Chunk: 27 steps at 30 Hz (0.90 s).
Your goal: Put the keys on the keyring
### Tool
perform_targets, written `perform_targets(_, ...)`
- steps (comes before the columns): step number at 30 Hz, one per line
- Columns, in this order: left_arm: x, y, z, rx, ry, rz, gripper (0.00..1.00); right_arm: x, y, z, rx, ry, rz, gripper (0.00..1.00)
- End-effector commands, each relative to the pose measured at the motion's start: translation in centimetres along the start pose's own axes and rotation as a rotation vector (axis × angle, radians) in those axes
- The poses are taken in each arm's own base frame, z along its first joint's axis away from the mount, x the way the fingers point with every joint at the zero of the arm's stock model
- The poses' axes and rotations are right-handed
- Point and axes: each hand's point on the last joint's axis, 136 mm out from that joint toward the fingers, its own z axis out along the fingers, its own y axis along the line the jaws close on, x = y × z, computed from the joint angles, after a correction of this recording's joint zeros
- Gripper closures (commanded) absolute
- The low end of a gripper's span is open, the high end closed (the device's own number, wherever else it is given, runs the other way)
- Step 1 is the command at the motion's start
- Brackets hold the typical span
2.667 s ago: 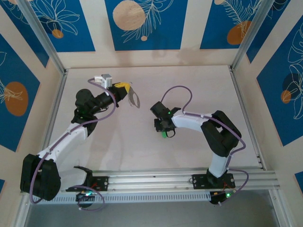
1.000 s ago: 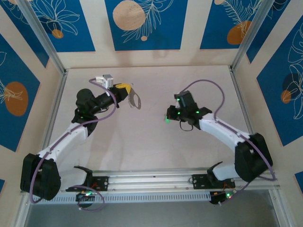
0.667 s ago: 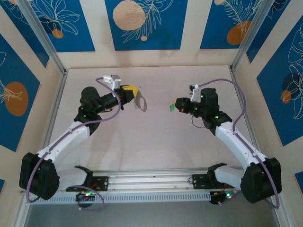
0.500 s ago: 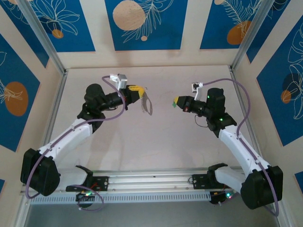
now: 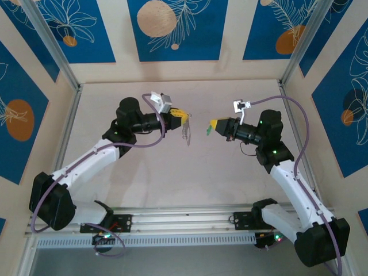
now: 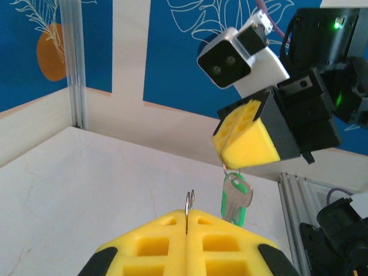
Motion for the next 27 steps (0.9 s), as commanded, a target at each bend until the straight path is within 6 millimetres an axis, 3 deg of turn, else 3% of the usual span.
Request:
perform_targets(1,-1.3,-0.7,0.5,0.016,-0.022,0.1,1.0,-0.9,1.8,-0.4,-0.039,-0.006,-0.065,1.0)
perform_targets(14,0.0,-1.7,2.5,0.019,0.067,0.191,1.0,-1.6,3.5,0.7,-0.07,-0.023,-0.179,1.0)
perform_targets(27,0.3,-2.4,3.3,0.05,0.089,0.187,1.0,-1.0,4.6,2.3,-0.092,0.005,-0.231,1.0)
